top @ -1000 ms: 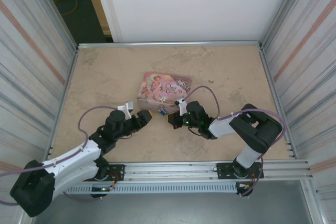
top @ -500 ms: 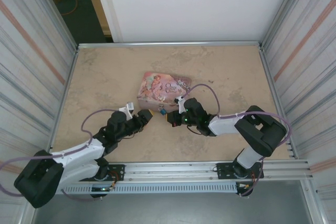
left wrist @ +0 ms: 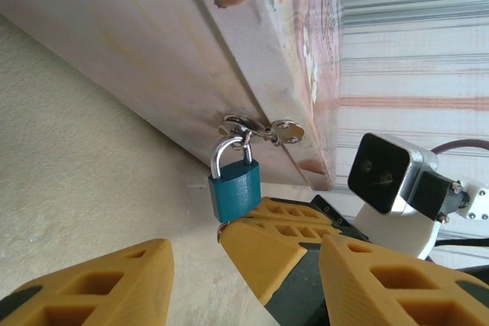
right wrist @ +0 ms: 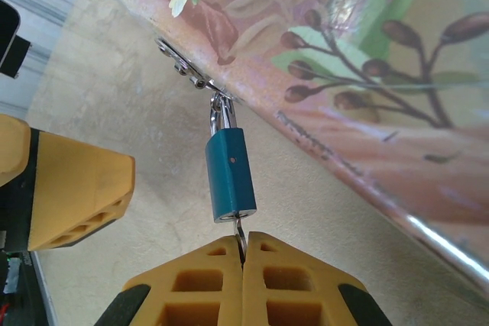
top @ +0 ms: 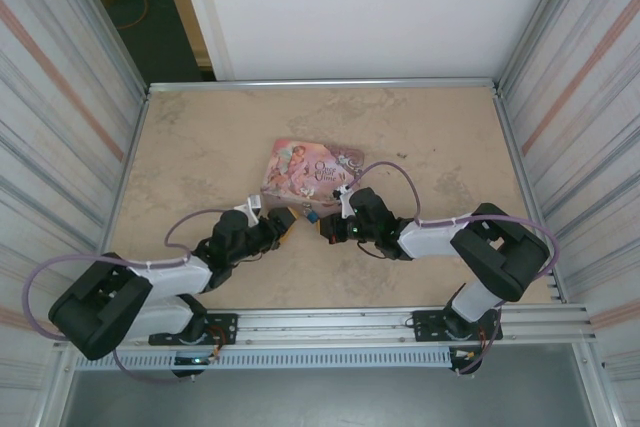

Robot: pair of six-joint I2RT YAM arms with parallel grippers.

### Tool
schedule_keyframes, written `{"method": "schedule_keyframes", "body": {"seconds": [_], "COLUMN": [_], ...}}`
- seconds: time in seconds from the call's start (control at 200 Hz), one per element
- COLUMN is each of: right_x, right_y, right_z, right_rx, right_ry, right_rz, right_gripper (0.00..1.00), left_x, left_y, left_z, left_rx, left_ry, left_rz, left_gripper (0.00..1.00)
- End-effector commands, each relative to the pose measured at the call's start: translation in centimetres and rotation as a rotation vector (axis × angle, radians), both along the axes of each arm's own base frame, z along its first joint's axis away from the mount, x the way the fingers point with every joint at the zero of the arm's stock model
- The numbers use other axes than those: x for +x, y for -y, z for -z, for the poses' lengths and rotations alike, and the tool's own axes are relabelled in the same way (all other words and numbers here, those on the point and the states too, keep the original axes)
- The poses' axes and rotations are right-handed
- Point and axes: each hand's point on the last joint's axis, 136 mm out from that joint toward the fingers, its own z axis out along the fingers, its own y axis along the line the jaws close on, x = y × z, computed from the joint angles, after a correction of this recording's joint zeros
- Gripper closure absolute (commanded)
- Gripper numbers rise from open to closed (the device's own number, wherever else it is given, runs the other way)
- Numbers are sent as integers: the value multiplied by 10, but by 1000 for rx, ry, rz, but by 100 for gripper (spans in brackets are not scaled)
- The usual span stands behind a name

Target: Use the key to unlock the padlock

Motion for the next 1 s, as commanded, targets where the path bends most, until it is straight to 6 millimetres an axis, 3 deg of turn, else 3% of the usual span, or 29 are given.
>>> {"method": "schedule_keyframes", "body": {"seconds": [0.0,0.992], "right_x": [8,5], "right_y": [-16,-22], "right_z": [-39,-41], "right_rx": [96,112], "right_ry": [71,34], "right_rz": [-5,-16], "right_gripper": [100,100], "left_x": [6,23], "left_y": [6,40], "left_z": [-12,11], "left_rx": [-44,-103], "left_ry": [29,-6], "left_rz": [0,43], "left_gripper": [47,55]}}
